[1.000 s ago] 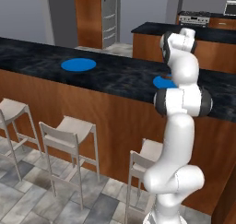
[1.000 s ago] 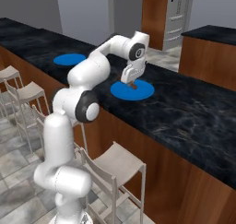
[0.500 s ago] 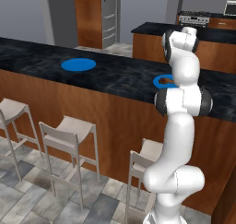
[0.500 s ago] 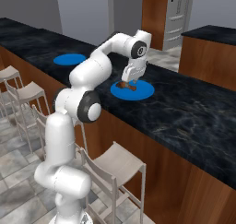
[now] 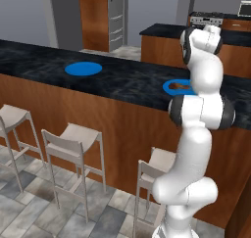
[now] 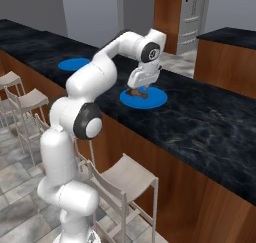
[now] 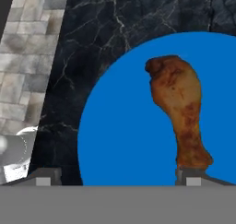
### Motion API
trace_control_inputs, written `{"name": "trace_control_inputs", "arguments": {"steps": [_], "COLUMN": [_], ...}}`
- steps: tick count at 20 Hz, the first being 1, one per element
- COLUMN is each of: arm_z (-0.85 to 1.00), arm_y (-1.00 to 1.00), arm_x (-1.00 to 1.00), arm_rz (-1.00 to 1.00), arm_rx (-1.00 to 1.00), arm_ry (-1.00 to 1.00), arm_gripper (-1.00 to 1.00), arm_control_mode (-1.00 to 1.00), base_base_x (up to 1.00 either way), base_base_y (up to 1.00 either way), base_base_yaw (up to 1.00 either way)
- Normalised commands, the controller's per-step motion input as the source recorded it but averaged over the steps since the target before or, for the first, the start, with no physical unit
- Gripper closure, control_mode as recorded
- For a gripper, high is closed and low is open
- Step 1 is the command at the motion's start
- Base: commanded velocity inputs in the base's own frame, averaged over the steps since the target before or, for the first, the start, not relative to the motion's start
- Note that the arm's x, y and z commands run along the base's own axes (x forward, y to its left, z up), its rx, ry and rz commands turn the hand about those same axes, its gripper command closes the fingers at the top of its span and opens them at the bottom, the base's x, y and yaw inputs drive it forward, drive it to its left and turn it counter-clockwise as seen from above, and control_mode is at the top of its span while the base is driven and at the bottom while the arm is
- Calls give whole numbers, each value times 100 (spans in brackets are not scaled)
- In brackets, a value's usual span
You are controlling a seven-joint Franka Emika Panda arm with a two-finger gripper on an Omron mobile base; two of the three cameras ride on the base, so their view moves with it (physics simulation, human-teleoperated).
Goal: Take the chicken drumsticks from the pan and place one on each plate on the dining counter.
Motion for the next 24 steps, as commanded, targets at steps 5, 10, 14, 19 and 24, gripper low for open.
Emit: {"name": "trace_control_inputs", "arguments": {"steps": [5,10,14,19,24], "arm_z": [-9,-4,4,-2,-1], "arm_y": [38,44,32,35,25], "arm_x": [-84,-79,-62,-72,-66], "arm_rz": [-35,-45,-55,-55,-52], "arm_rx": [-15,-7,0,0,0], "arm_ry": [-22,5,37,35,19], "arm_gripper": [-100,-100,-100,-100,-100], "arm_control_mode": [-100,-100,-100,-100,-100], "base_base_x": [0,0,0,0,0], "base_base_y": [0,0,0,0,0], "base_base_yaw": [0,0,0,0,0]}}
